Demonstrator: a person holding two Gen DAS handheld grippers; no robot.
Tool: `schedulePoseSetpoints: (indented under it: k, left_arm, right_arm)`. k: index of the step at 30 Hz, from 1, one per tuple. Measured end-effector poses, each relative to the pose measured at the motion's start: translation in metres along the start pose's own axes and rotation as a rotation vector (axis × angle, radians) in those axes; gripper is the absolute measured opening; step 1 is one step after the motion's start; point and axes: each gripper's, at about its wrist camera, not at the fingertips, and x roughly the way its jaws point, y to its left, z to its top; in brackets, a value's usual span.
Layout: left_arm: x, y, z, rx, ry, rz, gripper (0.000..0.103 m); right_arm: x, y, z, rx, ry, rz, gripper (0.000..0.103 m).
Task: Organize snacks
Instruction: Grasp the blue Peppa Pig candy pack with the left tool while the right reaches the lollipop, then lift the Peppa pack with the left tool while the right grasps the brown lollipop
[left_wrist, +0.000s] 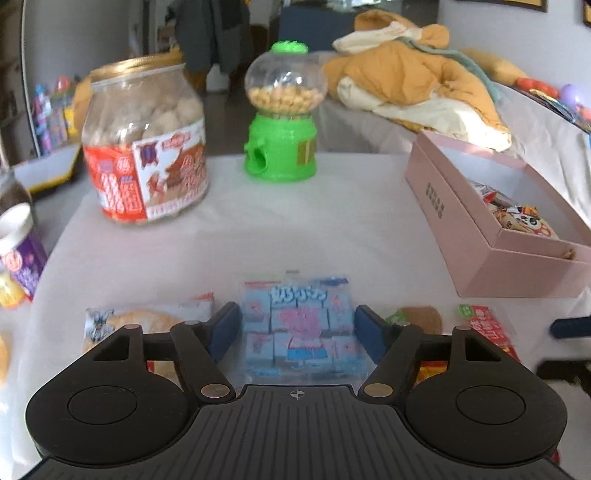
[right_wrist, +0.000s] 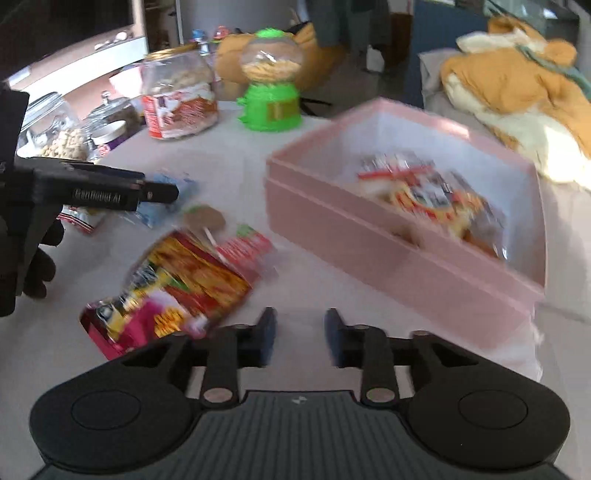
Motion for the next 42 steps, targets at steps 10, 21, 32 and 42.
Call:
schedulePoseSetpoints:
  k: [10,21,32,42]
  left_arm:
    - [-0.056,-0.016,-0.051,-0.014,-0.037,-0.064,0.067]
    - [-0.085,0.012,-0.078,-0.187,-0.099,-0.037,0.066]
    - [-0.091,0.019,-0.085,-0.222,-0.119,-0.051,0.066]
    - [-0.091,0.017,-0.087,-0.210,-0.120,-0.047,0.066]
  right_arm:
    - [0.014,-0.005,-0.009,0.051,-0.054,-0.003,0.103]
    - [0.023,0.024,0.001,0.008,-0.049,-0.070,0.102]
    - [-0.006,0.056,0.025,-0.148,-0.111,0.017,0.089]
    - [0.050,0.077,0.085,-0.055,-0.047,0.063,0.047]
